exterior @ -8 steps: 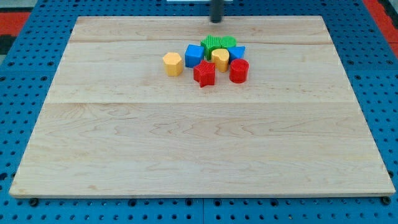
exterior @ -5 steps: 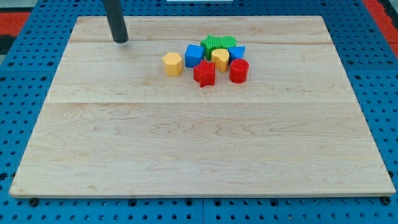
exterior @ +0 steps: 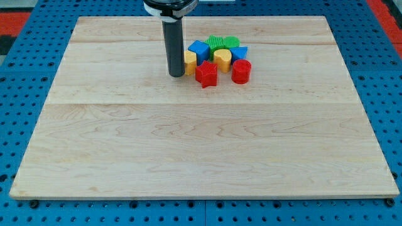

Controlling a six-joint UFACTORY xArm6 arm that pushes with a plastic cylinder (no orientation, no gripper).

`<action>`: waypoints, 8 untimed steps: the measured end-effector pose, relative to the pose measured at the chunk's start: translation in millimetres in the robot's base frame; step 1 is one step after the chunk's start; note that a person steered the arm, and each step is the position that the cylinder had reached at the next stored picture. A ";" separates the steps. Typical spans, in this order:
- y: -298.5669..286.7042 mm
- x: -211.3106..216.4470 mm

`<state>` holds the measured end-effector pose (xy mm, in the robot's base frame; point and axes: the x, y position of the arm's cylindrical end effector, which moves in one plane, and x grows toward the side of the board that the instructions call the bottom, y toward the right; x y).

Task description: Move the yellow hexagon left to the yellow heart

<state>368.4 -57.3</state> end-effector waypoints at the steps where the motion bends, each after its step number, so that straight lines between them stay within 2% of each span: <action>1: -43.7 -2.6; 3: -49.8 -19.7; 6: 33.7 -17.2; 7: 40.0 -8.7; 8: 20.9 18.8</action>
